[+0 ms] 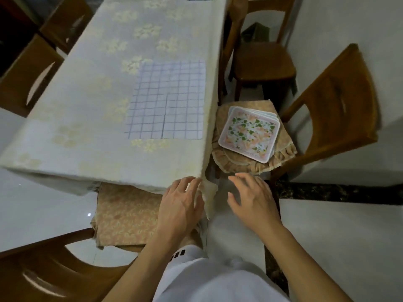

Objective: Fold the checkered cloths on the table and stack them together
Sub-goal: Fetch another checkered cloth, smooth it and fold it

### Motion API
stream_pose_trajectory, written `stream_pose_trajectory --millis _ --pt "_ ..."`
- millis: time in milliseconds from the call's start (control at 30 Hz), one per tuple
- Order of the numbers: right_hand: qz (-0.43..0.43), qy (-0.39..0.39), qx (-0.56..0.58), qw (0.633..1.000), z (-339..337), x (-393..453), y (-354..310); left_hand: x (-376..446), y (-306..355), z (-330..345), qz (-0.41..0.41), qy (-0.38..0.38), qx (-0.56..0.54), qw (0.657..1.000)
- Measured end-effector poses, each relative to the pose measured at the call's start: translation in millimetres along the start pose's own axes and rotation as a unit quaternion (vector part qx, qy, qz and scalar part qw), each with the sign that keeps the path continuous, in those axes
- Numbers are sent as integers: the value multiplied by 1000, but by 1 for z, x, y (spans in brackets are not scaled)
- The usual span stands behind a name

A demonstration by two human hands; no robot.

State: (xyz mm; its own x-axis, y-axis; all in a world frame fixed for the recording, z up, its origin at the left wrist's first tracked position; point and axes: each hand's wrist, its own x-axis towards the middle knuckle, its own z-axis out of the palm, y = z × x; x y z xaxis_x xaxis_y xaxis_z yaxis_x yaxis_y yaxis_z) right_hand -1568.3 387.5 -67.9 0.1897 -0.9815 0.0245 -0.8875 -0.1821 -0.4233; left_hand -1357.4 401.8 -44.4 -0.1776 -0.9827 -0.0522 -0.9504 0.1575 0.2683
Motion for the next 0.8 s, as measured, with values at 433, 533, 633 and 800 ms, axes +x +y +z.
stream_pose_trajectory --millis 433,533,633,800 --pt "-21 -50 -8 998 47 176 -62 131 -153 -22 -23 5 -5 1000" --pt "-42 -61 -26 997 61 208 -71 155 -195 -21 -16 -7 12 1000" --pt "-71 -84 -43 993 76 232 -74 176 -232 -15 3 -14 23 1000" --pt "-86 -125 -52 987 106 265 -69 206 -276 2 96 -42 12 994"
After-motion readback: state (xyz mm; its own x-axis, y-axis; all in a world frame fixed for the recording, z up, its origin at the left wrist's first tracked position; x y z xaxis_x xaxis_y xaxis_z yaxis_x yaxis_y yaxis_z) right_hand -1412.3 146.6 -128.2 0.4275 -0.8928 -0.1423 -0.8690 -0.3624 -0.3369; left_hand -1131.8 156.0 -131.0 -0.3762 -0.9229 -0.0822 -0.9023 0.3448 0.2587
